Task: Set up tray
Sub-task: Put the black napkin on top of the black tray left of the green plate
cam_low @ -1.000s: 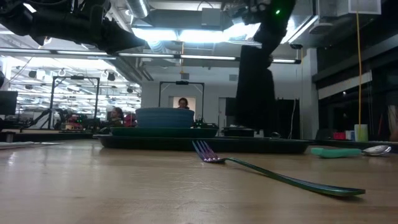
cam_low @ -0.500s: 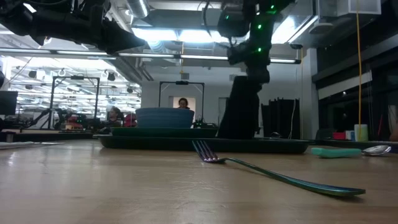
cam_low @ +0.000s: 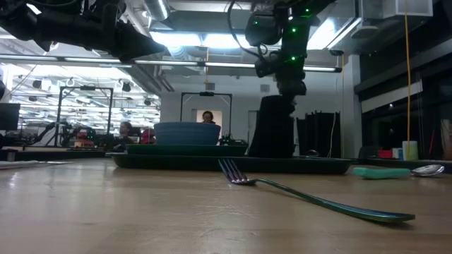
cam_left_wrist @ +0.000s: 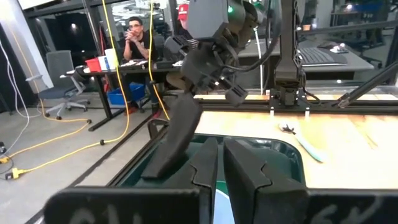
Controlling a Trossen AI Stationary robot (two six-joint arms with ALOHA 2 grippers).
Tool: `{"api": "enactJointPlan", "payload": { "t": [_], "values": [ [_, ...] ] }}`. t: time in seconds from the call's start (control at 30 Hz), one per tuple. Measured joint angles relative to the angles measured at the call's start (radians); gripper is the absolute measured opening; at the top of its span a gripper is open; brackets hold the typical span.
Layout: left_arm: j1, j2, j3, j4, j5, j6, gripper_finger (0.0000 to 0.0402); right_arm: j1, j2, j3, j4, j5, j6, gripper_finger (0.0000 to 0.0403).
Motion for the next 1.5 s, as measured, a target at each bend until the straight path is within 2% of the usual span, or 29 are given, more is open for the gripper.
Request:
{"api": "enactJointPlan", "payload": {
  "t": [0.1, 0.6, 0.87, 1.13, 1.4, 1.5],
  "values": [
    [0.000, 0.000, 0.000, 0.000, 0.000, 0.000, 0.0020, 0.000, 0.000, 0.000, -0.010, -0.066, 0.041, 0.0012],
    [0.000, 0.000, 0.000, 0.000, 0.000, -0.002, 0.0020, 0.001, 0.009, 0.000, -0.214, -0.092, 0.182, 0.0012],
    [0.000, 0.000, 0.000, 0.000, 0.000, -0.003, 0.0020, 0.005, 0.021, 0.000, -0.215, -0.216, 0.213, 0.0012],
    [0.000, 0.000, 0.000, -0.001, 0.000, -0.033, 0.0020, 0.023, 0.120, 0.000, -0.233, -0.231, 0.235, 0.0012],
    [0.000, 0.000, 0.000, -0.001, 0.000, -0.052, 0.0020, 0.027, 0.154, 0.000, -0.212, -0.377, 0.233, 0.0012],
    [0.000, 0.000, 0.000, -0.001, 0.000, -0.052, 0.0020, 0.028, 0.154, 0.000, -0.199, -0.401, 0.235, 0.0012]
  ]
}}
